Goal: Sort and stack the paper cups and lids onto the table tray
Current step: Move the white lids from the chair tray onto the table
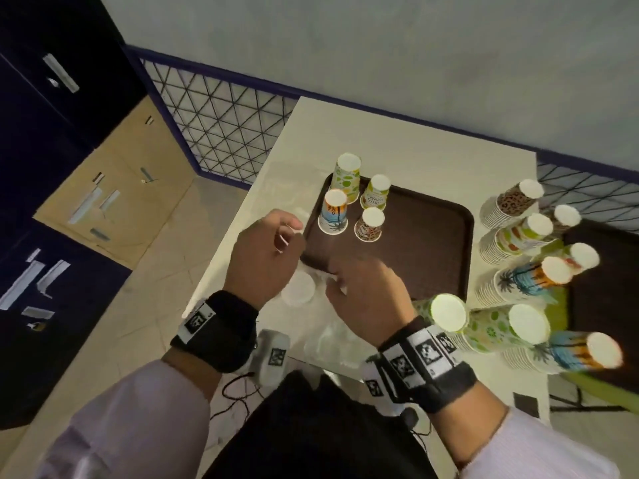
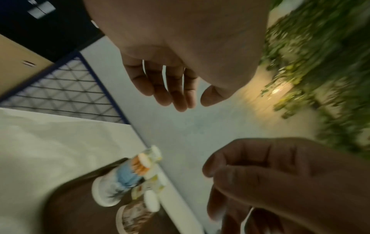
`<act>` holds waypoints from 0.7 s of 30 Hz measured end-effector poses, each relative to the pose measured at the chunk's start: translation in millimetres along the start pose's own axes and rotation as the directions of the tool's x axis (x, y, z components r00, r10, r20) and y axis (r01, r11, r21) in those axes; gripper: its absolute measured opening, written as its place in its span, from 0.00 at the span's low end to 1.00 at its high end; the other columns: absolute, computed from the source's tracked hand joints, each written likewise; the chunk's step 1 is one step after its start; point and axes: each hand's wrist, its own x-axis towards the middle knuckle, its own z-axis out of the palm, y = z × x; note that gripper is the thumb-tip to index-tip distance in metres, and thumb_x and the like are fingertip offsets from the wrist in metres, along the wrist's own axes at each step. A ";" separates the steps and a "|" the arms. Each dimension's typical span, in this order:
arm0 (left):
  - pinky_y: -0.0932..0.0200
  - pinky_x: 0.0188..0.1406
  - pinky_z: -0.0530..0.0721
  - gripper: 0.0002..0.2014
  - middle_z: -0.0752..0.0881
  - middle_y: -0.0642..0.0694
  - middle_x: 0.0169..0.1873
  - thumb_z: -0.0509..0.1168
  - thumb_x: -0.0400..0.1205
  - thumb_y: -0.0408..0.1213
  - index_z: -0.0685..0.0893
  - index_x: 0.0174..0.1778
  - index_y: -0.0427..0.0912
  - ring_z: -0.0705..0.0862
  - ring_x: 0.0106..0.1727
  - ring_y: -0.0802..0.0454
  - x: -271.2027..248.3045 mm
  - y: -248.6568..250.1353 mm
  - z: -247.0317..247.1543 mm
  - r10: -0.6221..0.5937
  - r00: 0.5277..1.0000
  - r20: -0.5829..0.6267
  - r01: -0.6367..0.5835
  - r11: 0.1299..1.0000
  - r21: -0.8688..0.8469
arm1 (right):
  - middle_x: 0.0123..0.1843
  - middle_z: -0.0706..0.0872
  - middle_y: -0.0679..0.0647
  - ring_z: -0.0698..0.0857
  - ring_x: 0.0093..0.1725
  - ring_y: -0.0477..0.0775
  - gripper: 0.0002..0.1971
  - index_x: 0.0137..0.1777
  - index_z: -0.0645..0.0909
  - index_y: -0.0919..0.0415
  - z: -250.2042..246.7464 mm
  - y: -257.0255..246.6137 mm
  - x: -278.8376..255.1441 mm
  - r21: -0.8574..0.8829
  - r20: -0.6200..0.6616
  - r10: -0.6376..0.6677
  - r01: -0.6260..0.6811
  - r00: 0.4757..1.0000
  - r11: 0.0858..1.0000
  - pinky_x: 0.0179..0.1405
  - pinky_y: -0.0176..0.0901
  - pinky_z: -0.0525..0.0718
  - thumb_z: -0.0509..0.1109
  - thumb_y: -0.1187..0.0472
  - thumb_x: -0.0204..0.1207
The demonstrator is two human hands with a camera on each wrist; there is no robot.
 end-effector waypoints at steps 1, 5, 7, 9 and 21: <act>0.64 0.38 0.81 0.05 0.85 0.51 0.33 0.65 0.81 0.41 0.86 0.49 0.49 0.81 0.32 0.60 0.6 21.4 2.0 0.037 0.999 -0.010 -0.038 0.997 -0.064 | 0.45 0.86 0.46 0.86 0.45 0.57 0.04 0.47 0.80 0.48 -14.4 6.7 -11.1 0.043 -0.056 0.024 -0.021 0.998 0.999 0.38 0.47 0.81 0.65 0.50 0.79; 0.72 0.36 0.74 0.07 0.84 0.39 0.33 0.66 0.79 0.38 0.88 0.48 0.42 0.76 0.31 0.57 -11.3 108.8 22.6 0.105 0.994 0.010 -0.096 0.937 -0.335 | 0.34 0.81 0.46 0.81 0.34 0.52 0.05 0.42 0.77 0.51 -72.1 39.1 -60.5 0.153 -0.220 0.118 -0.086 0.968 0.985 0.32 0.50 0.82 0.68 0.53 0.76; 0.71 0.35 0.74 0.08 0.82 0.34 0.35 0.67 0.78 0.40 0.87 0.49 0.44 0.74 0.31 0.58 -23.4 148.8 39.6 0.136 0.988 0.070 -0.092 0.893 -0.441 | 0.30 0.80 0.46 0.79 0.31 0.47 0.06 0.40 0.78 0.51 -99.9 57.9 -88.1 0.199 -0.310 0.178 -0.120 0.934 0.973 0.32 0.48 0.79 0.70 0.54 0.78; 0.70 0.34 0.74 0.07 0.81 0.40 0.33 0.68 0.78 0.39 0.86 0.51 0.48 0.73 0.31 0.59 -37.6 181.2 60.1 0.175 0.972 0.158 -0.066 0.844 -0.532 | 0.28 0.81 0.46 0.80 0.31 0.47 0.06 0.39 0.81 0.50 -123.3 77.2 -115.6 0.249 -0.384 0.250 -0.161 0.889 0.955 0.31 0.42 0.77 0.72 0.55 0.78; 0.61 0.37 0.81 0.17 0.87 0.50 0.42 0.68 0.81 0.45 0.78 0.66 0.50 0.84 0.34 0.54 -135.4 323.5 256.3 0.477 0.710 0.519 -0.160 0.826 -0.540 | 0.38 0.82 0.48 0.80 0.38 0.47 0.02 0.43 0.82 0.50 -187.8 292.9 -273.3 0.420 -0.479 0.656 -0.505 0.583 0.754 0.35 0.42 0.77 0.72 0.57 0.77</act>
